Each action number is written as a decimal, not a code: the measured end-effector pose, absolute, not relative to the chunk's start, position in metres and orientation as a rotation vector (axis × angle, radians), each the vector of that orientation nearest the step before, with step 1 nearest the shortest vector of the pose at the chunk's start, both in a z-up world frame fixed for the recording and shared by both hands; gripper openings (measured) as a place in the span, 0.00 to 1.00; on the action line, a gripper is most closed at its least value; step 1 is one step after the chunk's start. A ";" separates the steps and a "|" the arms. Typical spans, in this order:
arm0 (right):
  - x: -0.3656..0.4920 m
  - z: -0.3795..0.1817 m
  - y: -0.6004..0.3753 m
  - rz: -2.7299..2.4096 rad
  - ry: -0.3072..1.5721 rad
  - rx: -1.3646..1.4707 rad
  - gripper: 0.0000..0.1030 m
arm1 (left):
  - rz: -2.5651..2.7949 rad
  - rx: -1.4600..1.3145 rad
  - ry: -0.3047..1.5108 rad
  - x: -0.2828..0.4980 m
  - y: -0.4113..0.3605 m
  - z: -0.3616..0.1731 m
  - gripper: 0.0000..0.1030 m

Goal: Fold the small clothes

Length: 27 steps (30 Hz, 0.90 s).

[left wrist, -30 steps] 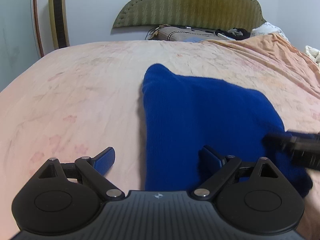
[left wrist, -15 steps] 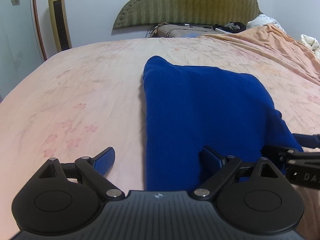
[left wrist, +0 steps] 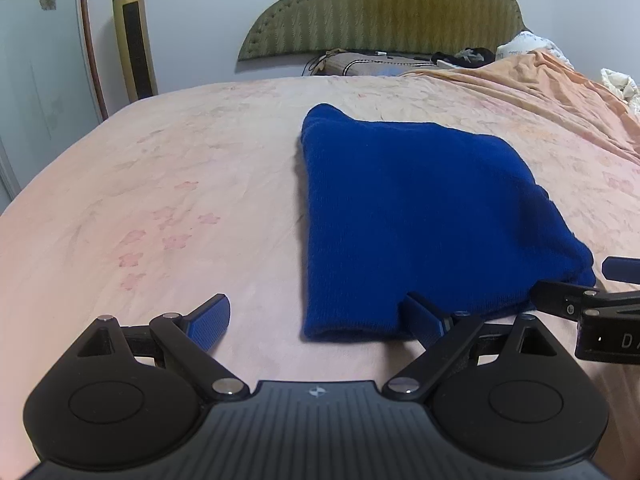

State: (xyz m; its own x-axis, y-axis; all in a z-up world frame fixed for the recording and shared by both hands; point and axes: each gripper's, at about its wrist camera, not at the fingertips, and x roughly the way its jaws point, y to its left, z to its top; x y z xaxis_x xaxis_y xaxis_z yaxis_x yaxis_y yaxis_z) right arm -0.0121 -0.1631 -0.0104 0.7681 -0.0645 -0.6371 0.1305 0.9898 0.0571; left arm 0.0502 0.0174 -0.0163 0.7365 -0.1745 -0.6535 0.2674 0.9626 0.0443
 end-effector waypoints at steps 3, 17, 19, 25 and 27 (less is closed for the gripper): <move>-0.015 -0.012 -0.160 -0.105 0.692 0.097 0.97 | -0.248 0.122 0.708 0.049 0.021 -0.017 0.91; -0.026 -0.020 -0.152 -0.115 0.728 0.064 0.99 | -0.251 0.066 0.760 0.037 0.031 -0.018 0.91; -0.028 -0.021 -0.151 -0.112 0.732 0.069 1.00 | -0.247 0.077 0.761 0.035 0.030 -0.019 0.91; -0.032 -0.021 -0.149 -0.111 0.728 0.060 1.00 | -0.231 0.097 0.757 0.032 0.026 -0.022 0.91; -0.033 -0.021 -0.148 -0.114 0.726 0.062 1.00 | -0.227 0.107 0.753 0.031 0.024 -0.024 0.96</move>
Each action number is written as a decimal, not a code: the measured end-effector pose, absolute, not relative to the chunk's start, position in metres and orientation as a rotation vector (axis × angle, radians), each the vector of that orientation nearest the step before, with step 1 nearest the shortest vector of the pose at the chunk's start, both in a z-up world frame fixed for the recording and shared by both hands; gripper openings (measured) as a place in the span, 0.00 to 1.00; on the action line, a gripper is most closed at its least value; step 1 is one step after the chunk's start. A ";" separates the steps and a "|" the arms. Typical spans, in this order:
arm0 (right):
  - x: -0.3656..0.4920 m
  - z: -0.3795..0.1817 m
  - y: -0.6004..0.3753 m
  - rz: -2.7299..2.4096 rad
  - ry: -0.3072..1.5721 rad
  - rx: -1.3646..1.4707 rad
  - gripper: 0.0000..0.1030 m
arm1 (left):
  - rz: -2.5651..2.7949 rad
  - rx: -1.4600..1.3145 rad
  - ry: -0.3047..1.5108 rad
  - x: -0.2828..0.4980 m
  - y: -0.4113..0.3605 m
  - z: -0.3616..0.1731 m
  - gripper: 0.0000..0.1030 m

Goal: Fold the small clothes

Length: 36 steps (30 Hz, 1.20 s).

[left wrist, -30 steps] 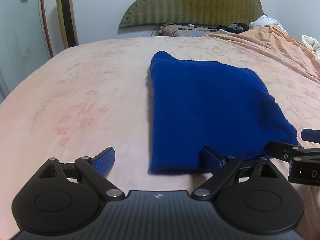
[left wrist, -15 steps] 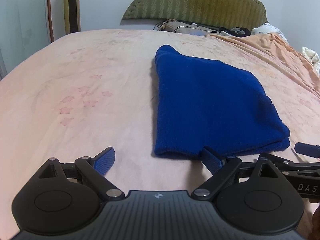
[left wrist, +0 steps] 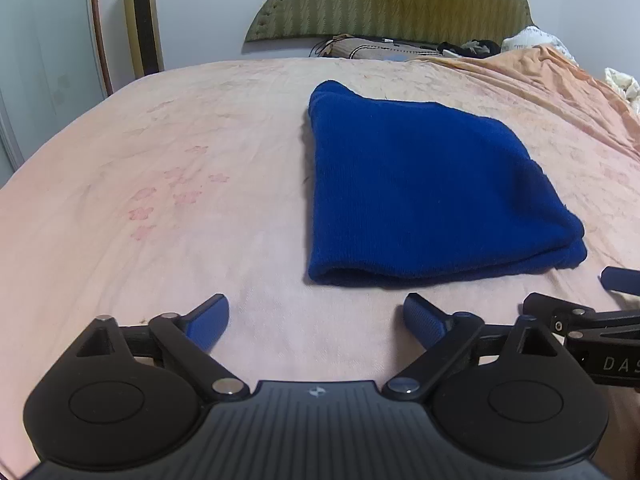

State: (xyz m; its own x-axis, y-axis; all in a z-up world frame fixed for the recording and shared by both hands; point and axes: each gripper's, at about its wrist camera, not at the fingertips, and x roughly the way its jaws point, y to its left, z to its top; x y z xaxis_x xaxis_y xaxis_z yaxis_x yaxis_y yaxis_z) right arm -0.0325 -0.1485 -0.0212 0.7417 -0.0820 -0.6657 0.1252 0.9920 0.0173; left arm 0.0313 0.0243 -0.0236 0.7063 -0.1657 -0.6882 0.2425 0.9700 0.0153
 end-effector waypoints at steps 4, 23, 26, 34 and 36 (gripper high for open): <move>-0.035 -0.023 -0.148 -0.116 0.722 0.056 1.00 | -0.218 0.128 0.737 0.029 0.021 -0.027 0.97; -0.037 -0.030 -0.149 -0.139 0.706 0.071 1.00 | -0.190 0.110 0.683 0.021 0.021 -0.035 1.00; -0.039 -0.031 -0.145 -0.157 0.697 0.054 1.00 | -0.192 0.106 0.683 0.021 0.022 -0.035 1.00; -0.038 -0.032 -0.146 -0.156 0.697 0.059 1.00 | -0.196 0.100 0.685 0.021 0.024 -0.035 1.00; -0.038 -0.032 -0.146 -0.156 0.697 0.061 1.00 | -0.196 0.099 0.685 0.020 0.023 -0.035 1.00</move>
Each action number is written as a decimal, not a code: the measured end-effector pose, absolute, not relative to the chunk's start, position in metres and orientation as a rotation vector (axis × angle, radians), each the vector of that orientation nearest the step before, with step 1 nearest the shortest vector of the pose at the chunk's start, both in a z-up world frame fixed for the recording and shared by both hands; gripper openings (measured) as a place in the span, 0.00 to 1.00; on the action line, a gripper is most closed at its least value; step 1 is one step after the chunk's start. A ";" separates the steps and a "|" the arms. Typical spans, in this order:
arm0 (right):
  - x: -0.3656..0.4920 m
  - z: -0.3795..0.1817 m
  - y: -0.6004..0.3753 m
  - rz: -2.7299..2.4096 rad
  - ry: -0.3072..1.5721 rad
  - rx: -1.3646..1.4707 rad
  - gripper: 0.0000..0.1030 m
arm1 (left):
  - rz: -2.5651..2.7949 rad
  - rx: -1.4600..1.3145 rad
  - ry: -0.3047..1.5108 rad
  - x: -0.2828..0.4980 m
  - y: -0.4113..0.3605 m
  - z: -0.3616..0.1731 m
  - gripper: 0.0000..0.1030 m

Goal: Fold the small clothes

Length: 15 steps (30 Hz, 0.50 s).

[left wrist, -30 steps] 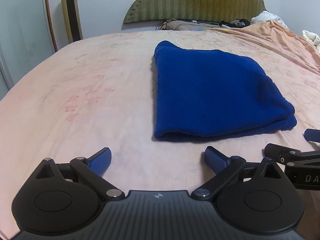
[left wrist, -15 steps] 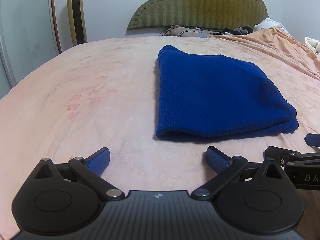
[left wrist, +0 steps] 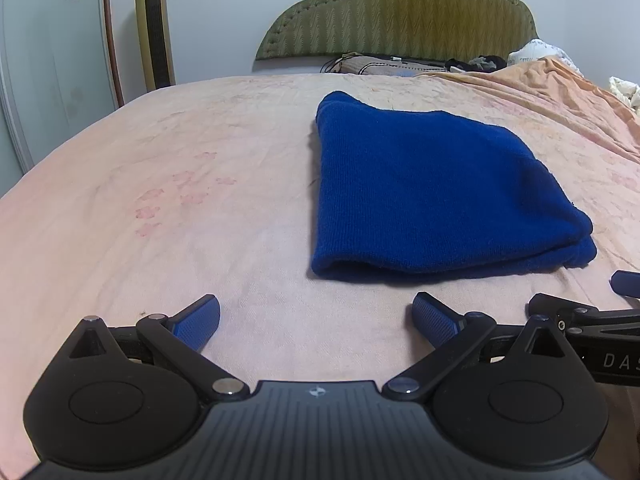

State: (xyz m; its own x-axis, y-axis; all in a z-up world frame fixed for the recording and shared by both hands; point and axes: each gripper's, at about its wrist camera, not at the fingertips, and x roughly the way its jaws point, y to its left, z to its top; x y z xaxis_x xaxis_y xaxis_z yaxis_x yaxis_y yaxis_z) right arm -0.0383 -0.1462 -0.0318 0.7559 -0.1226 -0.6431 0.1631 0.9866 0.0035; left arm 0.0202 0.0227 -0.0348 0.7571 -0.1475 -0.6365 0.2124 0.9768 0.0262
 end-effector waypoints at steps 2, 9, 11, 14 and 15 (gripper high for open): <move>-0.038 -0.032 -0.146 -0.157 0.697 0.058 1.00 | -0.196 0.100 0.684 0.020 0.023 -0.035 1.00; -0.039 -0.032 -0.146 -0.156 0.696 0.061 1.00 | -0.196 0.101 0.684 0.020 0.024 -0.035 1.00; -0.039 -0.032 -0.147 -0.156 0.696 0.060 1.00 | -0.196 0.101 0.684 0.020 0.024 -0.035 1.00; -0.039 -0.032 -0.147 -0.156 0.696 0.060 1.00 | -0.196 0.101 0.684 0.020 0.024 -0.035 1.00; -0.039 -0.032 -0.146 -0.157 0.696 0.061 1.00 | -0.196 0.101 0.684 0.020 0.024 -0.035 1.00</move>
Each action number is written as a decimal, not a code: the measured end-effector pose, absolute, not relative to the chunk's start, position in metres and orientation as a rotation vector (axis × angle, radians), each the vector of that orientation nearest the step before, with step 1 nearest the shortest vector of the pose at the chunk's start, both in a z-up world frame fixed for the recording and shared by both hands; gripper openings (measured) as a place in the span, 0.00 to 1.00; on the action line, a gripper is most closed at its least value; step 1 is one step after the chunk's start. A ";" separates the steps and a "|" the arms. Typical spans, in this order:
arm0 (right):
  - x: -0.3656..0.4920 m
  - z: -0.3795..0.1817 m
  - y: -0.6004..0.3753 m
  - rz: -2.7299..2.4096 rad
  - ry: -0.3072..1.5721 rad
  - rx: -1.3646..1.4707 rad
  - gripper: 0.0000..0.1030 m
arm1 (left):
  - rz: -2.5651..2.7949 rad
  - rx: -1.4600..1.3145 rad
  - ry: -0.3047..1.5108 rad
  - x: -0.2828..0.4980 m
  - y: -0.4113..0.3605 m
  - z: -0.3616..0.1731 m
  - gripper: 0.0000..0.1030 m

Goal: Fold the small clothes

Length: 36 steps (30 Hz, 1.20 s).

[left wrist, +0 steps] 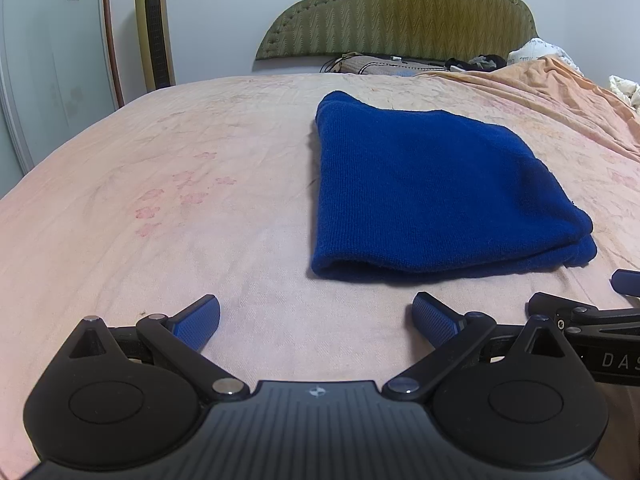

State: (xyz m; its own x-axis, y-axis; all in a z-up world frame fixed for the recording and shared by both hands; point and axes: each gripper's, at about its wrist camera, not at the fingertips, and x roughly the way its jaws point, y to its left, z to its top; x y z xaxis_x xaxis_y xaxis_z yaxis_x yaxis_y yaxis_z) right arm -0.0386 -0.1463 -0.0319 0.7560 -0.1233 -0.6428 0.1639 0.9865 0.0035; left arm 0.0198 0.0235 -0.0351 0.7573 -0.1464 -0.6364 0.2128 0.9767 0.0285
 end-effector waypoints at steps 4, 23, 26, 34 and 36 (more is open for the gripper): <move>-0.038 -0.032 -0.146 -0.158 0.697 0.059 1.00 | -0.201 0.106 0.693 0.020 0.025 -0.034 1.00; -0.051 -0.008 -0.143 -0.166 0.717 0.068 0.99 | -0.145 0.208 0.769 0.019 0.021 -0.011 1.00; -0.052 -0.006 -0.146 -0.158 0.720 0.090 0.99 | -0.140 0.209 0.770 0.018 0.021 -0.008 1.00; -0.058 -0.001 -0.142 -0.153 0.713 0.082 0.99 | -0.126 0.212 0.782 0.015 0.023 -0.005 1.00; -0.058 -0.001 -0.142 -0.155 0.713 0.081 0.99 | -0.124 0.212 0.784 0.014 0.023 -0.004 1.00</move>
State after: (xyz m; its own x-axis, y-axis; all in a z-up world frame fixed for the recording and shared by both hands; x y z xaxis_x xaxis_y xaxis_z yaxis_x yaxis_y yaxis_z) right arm -0.0577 -0.1423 -0.0015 0.7456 -0.1133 -0.6567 0.1687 0.9854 0.0216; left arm 0.0142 0.0231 -0.0040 0.7023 -0.0317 -0.7112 0.1887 0.9715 0.1431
